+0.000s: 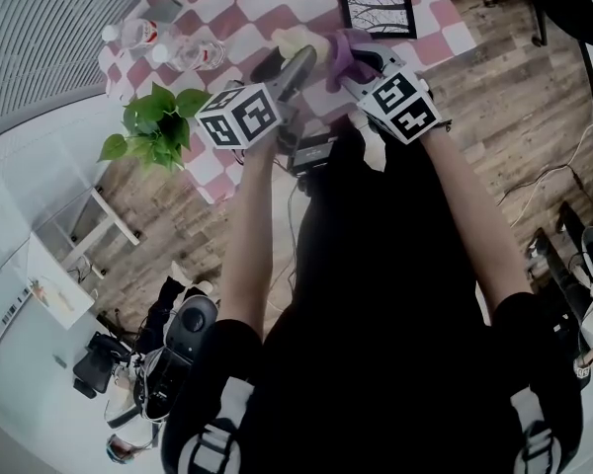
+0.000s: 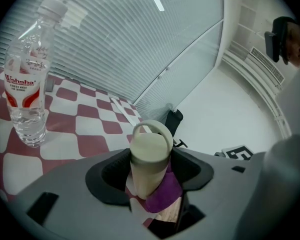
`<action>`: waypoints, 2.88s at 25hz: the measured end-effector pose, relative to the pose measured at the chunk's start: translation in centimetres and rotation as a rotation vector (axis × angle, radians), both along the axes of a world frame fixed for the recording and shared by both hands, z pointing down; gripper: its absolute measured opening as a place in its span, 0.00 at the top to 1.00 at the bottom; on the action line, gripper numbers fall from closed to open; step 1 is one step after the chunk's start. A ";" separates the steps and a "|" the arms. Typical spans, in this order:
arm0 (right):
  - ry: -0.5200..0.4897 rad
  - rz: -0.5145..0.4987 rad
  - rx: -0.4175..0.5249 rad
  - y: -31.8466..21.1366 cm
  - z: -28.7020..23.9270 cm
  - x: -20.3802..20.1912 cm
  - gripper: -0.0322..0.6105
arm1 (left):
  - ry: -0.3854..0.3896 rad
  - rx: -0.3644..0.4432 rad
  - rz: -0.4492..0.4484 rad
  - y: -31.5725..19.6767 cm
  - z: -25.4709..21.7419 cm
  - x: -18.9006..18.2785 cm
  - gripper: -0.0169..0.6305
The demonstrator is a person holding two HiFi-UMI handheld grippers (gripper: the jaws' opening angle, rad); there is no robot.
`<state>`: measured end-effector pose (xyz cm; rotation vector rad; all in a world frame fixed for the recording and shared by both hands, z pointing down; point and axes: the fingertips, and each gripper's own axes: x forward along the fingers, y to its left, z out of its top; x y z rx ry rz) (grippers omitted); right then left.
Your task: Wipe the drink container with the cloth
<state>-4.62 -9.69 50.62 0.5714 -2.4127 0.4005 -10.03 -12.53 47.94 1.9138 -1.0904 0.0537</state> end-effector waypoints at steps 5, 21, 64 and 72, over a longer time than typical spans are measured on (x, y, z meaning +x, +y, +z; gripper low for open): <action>0.043 -0.005 -0.031 0.8 2.2 1.0 0.71 | -0.007 0.005 0.003 0.2 0.2 -0.2 0.55; 0.087 -0.015 -0.112 1.4 5.0 2.3 0.62 | -0.044 0.040 0.067 1.6 0.6 -0.9 0.56; -0.015 -0.073 -0.026 -0.5 -0.1 -0.4 0.83 | -0.276 0.201 0.272 6.7 0.7 -0.7 0.55; 0.096 -0.024 -0.078 -1.3 4.2 2.4 0.83 | -0.280 0.270 0.282 7.3 0.7 -0.6 0.55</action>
